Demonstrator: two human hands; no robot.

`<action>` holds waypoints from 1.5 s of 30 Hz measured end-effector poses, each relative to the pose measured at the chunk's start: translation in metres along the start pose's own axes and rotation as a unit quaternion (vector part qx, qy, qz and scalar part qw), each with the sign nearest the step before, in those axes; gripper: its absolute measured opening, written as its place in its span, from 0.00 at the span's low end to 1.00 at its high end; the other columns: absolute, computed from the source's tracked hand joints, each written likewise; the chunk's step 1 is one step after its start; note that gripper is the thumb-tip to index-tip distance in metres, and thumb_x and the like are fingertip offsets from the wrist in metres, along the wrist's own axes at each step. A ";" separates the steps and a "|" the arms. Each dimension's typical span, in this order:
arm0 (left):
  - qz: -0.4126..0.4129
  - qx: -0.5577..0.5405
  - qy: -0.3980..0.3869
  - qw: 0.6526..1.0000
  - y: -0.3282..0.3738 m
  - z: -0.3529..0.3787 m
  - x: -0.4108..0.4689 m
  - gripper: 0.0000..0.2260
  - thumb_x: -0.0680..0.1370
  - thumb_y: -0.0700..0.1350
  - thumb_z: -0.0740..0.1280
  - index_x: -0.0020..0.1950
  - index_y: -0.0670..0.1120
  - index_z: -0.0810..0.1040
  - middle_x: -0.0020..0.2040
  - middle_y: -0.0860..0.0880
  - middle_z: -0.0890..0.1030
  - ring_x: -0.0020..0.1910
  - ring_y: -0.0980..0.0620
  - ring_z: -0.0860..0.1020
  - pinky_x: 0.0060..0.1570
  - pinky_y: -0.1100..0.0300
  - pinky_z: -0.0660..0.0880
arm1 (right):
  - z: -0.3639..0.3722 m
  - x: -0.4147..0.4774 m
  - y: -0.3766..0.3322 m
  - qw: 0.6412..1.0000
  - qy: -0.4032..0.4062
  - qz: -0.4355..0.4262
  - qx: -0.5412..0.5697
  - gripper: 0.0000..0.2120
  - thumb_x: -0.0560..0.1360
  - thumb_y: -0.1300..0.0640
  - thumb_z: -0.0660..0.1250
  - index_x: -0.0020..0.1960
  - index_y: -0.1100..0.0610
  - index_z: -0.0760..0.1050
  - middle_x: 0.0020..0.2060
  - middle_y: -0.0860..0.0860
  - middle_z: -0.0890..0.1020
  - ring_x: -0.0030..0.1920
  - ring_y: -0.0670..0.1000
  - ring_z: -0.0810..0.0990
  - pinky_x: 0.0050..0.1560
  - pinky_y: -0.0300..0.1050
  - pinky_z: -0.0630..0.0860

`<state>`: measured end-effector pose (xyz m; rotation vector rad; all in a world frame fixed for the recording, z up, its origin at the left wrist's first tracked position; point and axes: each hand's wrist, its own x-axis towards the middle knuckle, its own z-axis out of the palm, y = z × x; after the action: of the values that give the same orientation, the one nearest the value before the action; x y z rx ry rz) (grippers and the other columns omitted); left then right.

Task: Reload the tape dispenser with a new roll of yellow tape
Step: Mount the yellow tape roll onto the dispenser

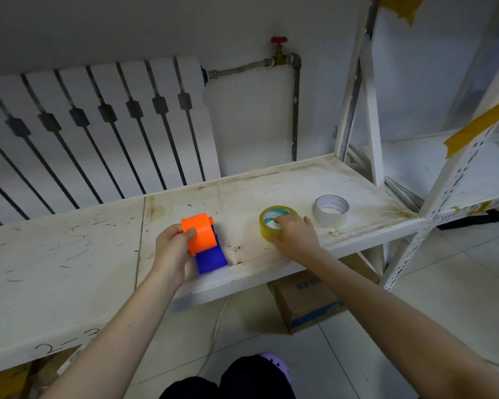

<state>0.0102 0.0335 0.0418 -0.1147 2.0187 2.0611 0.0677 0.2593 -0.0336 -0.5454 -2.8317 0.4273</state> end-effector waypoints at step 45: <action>0.167 -0.014 -0.130 0.977 -0.029 -0.037 -0.027 0.17 0.75 0.53 0.64 0.53 0.41 0.77 0.47 0.48 0.82 0.50 0.52 0.81 0.51 0.54 0.80 | -0.004 -0.071 -0.130 0.872 -0.040 -0.106 0.477 0.25 0.80 0.49 0.50 0.76 0.48 0.49 0.72 0.47 0.66 0.69 0.44 0.68 0.67 0.43 0.70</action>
<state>0.0390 -0.0062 0.0192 0.4968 1.9506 2.1594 0.0908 0.1166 0.0004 -0.0014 -2.2687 1.6612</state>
